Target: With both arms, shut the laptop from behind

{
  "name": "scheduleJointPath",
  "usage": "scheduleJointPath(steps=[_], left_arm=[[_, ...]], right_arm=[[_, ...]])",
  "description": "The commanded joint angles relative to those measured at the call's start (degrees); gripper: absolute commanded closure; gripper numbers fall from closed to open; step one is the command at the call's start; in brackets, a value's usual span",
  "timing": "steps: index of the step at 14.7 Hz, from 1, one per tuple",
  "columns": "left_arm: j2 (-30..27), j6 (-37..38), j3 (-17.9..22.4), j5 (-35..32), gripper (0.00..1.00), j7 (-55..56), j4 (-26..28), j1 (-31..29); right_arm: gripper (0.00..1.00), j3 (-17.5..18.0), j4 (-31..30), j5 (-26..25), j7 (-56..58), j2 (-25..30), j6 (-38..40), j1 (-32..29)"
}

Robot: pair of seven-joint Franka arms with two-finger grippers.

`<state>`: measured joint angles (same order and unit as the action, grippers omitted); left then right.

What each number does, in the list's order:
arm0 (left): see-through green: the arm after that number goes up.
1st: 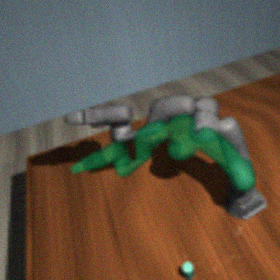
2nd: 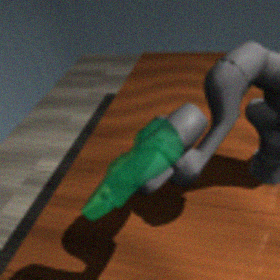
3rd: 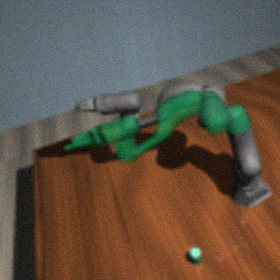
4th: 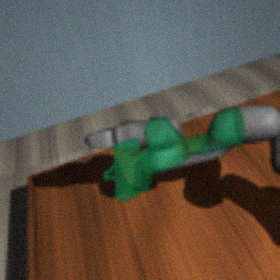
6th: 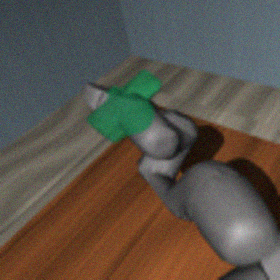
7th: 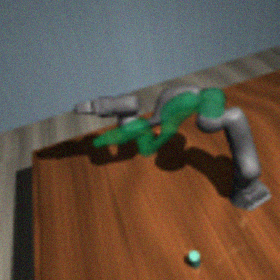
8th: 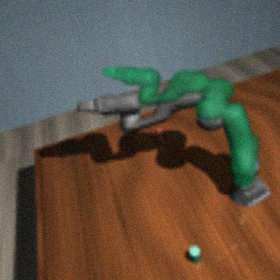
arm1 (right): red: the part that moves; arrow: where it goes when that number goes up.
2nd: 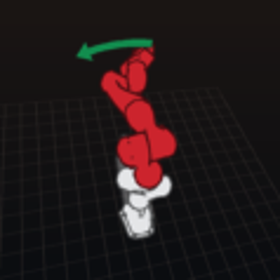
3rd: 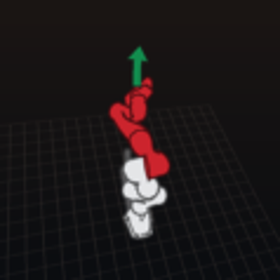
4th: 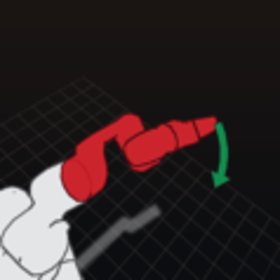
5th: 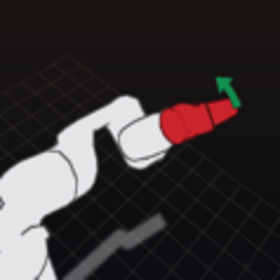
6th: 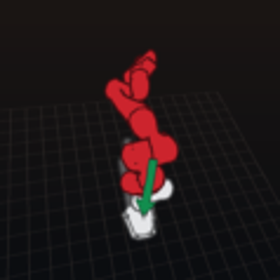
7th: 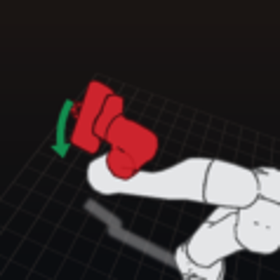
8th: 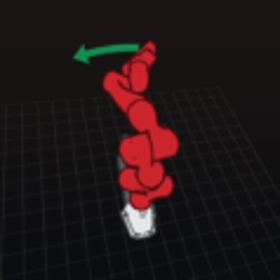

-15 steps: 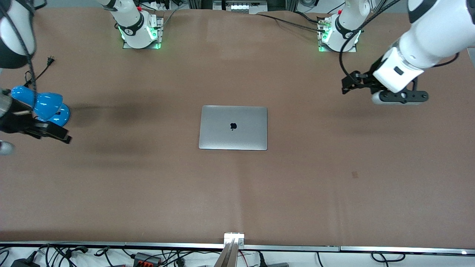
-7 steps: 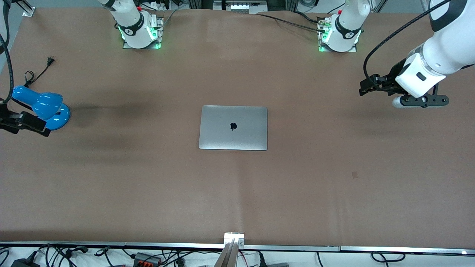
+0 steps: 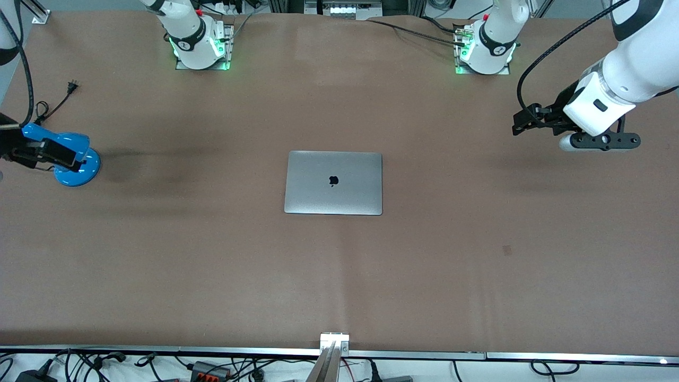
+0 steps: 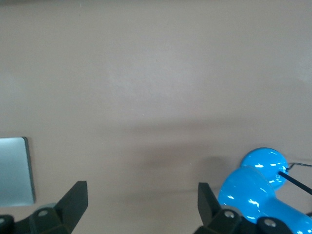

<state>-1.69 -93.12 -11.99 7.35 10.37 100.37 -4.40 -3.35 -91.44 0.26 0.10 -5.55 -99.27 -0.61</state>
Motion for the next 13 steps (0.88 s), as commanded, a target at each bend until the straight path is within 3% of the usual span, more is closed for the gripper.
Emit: scheduleJointPath(steps=[1, 4, 13], left_arm=[[-1.56, -0.83, -0.40, -1.54, 0.00, 0.52, 1.50, -0.08], [-1.83, -0.31, -2.24, -5.94, 0.00, 1.05, 1.32, -0.25], [-1.74, -0.48, -2.34, -4.62, 0.00, 4.83, 1.06, -0.78]], right_arm=[[0.00, 1.42, -7.43, -1.41, 2.27, 5.63, -1.73, -0.97], [0.00, 1.33, -7.17, -0.79, 1.14, 5.81, 0.21, -0.97], [0.00, 1.51, -7.26, -0.97, 2.10, 6.51, 0.30, -0.97]])
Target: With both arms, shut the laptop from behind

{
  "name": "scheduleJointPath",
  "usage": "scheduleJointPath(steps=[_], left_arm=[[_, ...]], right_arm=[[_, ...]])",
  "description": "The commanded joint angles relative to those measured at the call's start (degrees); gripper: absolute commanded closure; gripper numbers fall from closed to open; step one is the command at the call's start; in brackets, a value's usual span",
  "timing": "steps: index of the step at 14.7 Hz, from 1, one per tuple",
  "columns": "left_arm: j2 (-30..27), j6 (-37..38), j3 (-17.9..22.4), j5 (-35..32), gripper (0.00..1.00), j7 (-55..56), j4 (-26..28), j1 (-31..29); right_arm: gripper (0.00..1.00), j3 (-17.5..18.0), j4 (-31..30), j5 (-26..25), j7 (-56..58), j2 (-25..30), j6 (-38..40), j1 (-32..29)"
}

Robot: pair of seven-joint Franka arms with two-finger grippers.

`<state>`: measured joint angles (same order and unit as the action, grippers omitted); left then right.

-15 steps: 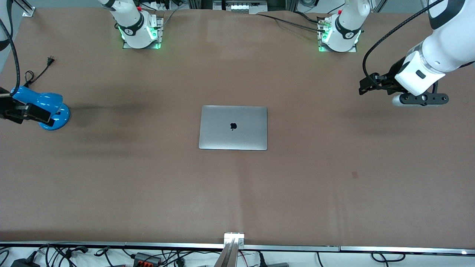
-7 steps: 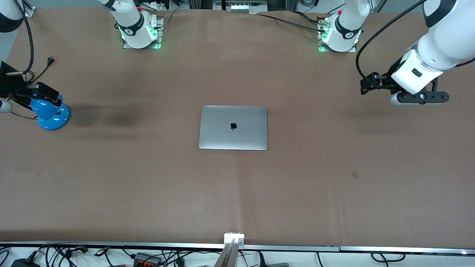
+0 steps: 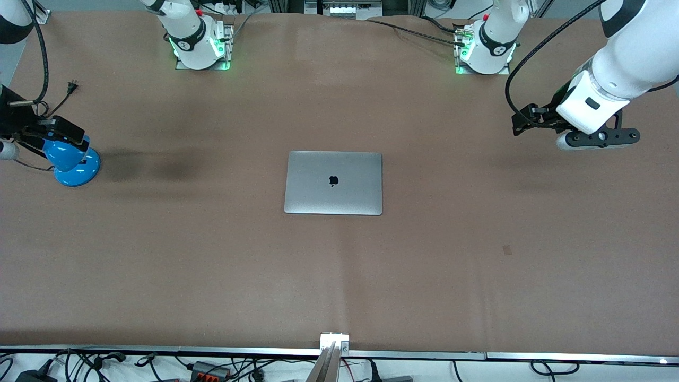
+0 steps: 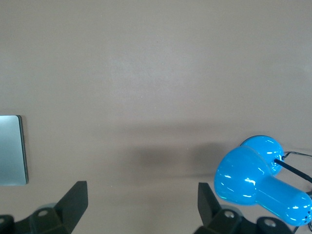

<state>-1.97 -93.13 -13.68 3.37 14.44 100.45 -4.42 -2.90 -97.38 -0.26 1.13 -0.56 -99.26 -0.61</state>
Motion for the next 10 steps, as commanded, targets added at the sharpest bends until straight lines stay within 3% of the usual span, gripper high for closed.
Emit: scheduleJointPath(steps=[1, 10], left_arm=[[-1.46, -0.48, -0.65, -0.64, 0.00, 0.77, 0.98, -0.76], [-1.28, -0.48, -0.47, -0.64, 0.00, 0.68, 0.98, -0.76]], right_arm=[[0.00, 1.05, -1.23, -0.44, 1.07, 1.53, 0.30, -0.88], [0.00, 1.05, -1.23, -0.53, 0.98, 1.88, 0.21, -0.97]])
